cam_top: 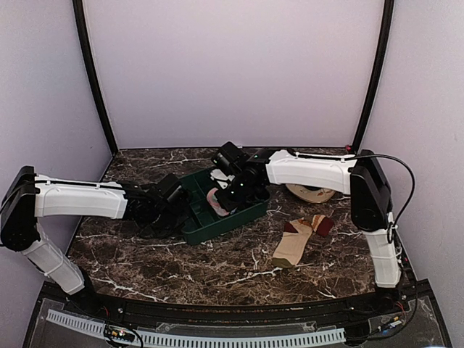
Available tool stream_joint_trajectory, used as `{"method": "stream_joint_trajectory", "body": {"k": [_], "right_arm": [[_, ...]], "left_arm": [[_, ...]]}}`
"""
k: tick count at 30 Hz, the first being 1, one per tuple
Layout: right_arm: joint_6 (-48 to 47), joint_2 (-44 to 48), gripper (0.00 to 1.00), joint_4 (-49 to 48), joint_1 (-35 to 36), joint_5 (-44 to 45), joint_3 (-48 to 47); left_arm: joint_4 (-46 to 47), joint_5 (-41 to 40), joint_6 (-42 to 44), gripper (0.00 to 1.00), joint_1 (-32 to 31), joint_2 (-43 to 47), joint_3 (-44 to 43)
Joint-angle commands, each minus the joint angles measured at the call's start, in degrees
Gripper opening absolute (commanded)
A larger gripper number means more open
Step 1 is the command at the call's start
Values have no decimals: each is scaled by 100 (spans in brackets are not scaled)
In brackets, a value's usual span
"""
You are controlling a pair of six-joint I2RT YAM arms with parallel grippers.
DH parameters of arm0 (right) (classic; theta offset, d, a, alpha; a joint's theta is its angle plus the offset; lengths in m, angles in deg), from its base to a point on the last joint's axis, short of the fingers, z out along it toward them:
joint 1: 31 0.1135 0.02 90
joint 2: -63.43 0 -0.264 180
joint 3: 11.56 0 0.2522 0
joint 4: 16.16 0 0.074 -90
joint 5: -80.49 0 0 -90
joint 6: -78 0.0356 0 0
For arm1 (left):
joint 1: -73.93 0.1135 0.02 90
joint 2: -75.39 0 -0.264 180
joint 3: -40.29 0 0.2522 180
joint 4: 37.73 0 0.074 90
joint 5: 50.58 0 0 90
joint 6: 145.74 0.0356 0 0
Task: Roll the socks
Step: Place the sock in the storage box.
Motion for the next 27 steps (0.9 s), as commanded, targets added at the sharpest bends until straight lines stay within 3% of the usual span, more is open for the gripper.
{"method": "stream_joint_trajectory", "body": {"k": [1, 19, 27], "right_arm": [[141, -581, 0, 1130, -11, 201, 89], [154, -1067, 0, 1672, 65, 462, -238], [-104, -1657, 0, 2719, -55, 540, -1407]], "left_arm": [[-23, 983, -185, 0, -78, -57, 273], [232, 1132, -122, 0, -75, -137, 293], [230, 1112, -107, 0, -73, -105, 324]]}}
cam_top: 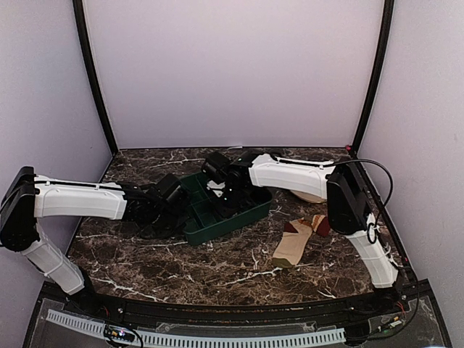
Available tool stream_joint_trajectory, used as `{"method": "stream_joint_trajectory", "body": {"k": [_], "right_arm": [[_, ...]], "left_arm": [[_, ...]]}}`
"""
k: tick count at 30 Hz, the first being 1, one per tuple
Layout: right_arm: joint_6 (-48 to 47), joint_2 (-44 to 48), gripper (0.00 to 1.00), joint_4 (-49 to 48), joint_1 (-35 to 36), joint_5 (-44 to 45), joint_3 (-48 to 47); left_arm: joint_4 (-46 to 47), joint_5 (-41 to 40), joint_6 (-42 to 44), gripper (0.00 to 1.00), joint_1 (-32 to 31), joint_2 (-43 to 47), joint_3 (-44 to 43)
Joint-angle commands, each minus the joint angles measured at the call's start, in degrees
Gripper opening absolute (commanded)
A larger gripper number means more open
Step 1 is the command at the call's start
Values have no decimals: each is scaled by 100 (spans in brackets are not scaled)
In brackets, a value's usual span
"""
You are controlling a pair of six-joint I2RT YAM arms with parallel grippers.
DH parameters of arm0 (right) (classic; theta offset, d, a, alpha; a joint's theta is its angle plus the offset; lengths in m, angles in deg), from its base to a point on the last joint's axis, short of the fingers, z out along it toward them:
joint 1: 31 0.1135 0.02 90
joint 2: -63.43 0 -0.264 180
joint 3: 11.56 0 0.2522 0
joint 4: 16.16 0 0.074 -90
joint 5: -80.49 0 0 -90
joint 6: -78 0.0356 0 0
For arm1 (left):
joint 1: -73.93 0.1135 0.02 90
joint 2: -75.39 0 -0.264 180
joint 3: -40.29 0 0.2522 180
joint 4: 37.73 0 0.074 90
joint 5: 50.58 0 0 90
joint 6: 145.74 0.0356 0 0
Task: Roll the socks
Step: Place the sock in the storage box.
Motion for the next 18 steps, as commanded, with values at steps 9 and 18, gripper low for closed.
{"method": "stream_joint_trajectory", "body": {"k": [9, 18], "right_arm": [[-372, -736, 9, 1637, -288, 149, -451], [-337, -343, 45, 1266, -306, 332, -510]], "left_arm": [[51, 897, -101, 0, -75, -144, 251], [30, 848, -50, 3, -76, -44, 288]]}}
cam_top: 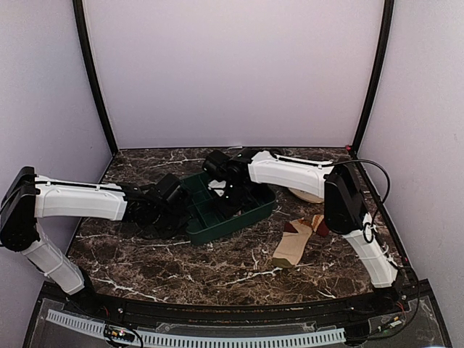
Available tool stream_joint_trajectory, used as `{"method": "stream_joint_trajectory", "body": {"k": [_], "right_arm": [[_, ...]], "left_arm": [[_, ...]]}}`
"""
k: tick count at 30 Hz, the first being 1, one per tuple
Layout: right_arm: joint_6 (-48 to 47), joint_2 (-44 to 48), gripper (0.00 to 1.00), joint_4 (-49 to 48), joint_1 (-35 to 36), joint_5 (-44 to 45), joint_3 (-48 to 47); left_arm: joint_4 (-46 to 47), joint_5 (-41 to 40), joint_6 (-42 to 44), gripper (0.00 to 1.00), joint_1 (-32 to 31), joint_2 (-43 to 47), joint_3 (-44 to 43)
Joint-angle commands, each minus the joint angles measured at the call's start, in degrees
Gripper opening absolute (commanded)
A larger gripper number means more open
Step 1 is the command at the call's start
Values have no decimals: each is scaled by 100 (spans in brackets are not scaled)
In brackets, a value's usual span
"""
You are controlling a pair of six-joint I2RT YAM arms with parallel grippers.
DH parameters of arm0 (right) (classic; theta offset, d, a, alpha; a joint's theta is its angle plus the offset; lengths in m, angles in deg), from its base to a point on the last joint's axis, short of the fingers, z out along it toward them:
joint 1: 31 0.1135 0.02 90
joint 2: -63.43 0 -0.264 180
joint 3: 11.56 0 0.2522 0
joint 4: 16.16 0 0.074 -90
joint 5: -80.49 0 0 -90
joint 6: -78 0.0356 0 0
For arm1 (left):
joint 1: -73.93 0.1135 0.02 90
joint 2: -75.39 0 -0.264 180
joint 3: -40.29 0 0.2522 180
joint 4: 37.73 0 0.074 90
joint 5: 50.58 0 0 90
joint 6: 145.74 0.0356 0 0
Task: Roll the socks
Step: Place the sock in the storage box.
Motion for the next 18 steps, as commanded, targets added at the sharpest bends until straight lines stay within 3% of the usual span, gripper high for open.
{"method": "stream_joint_trajectory", "body": {"k": [1, 18], "right_arm": [[-146, 74, 46, 438, -195, 526, 178], [-35, 1178, 48, -424, -212, 600, 632]], "left_arm": [[-250, 673, -82, 4, -69, -35, 228], [-484, 450, -102, 5, -69, -113, 50]]}}
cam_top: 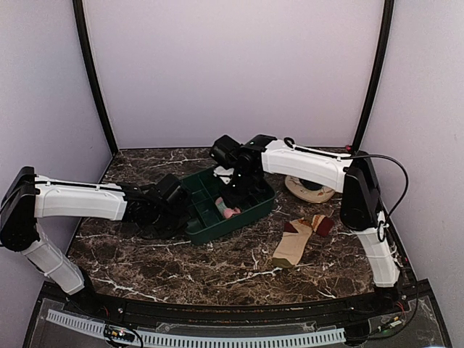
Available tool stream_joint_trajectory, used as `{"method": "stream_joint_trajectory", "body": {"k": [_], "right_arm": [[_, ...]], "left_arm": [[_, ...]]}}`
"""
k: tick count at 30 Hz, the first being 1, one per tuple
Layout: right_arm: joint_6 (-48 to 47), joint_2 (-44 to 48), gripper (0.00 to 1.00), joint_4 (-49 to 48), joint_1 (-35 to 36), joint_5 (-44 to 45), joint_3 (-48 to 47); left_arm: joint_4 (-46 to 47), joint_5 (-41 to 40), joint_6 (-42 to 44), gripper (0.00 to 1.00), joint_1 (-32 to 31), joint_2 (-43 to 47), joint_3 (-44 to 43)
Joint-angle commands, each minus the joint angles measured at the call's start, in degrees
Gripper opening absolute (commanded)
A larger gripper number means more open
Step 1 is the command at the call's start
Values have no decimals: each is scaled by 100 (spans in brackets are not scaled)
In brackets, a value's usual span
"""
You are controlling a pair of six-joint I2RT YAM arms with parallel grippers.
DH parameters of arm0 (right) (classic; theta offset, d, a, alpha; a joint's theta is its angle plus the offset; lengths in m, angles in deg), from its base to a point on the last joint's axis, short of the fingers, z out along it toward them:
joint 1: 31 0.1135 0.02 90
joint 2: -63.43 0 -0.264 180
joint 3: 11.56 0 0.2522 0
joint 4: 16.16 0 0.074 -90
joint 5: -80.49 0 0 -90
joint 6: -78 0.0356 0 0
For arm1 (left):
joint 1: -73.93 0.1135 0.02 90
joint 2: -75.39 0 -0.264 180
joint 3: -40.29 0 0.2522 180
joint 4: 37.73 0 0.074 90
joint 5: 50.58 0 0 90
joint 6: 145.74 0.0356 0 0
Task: Roll the socks
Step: Place the sock in the storage box.
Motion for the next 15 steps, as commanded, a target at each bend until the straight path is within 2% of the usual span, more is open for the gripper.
{"method": "stream_joint_trajectory", "body": {"k": [1, 9, 15], "right_arm": [[30, 536, 48, -262, -162, 435, 337], [122, 1667, 48, -1309, -145, 645, 1685], [250, 2207, 38, -1436, 8, 561, 2502]], "left_arm": [[-462, 439, -124, 6, -67, -125, 30], [-535, 141, -111, 6, -58, -283, -268], [-482, 32, 37, 6, -58, -528, -659]]}}
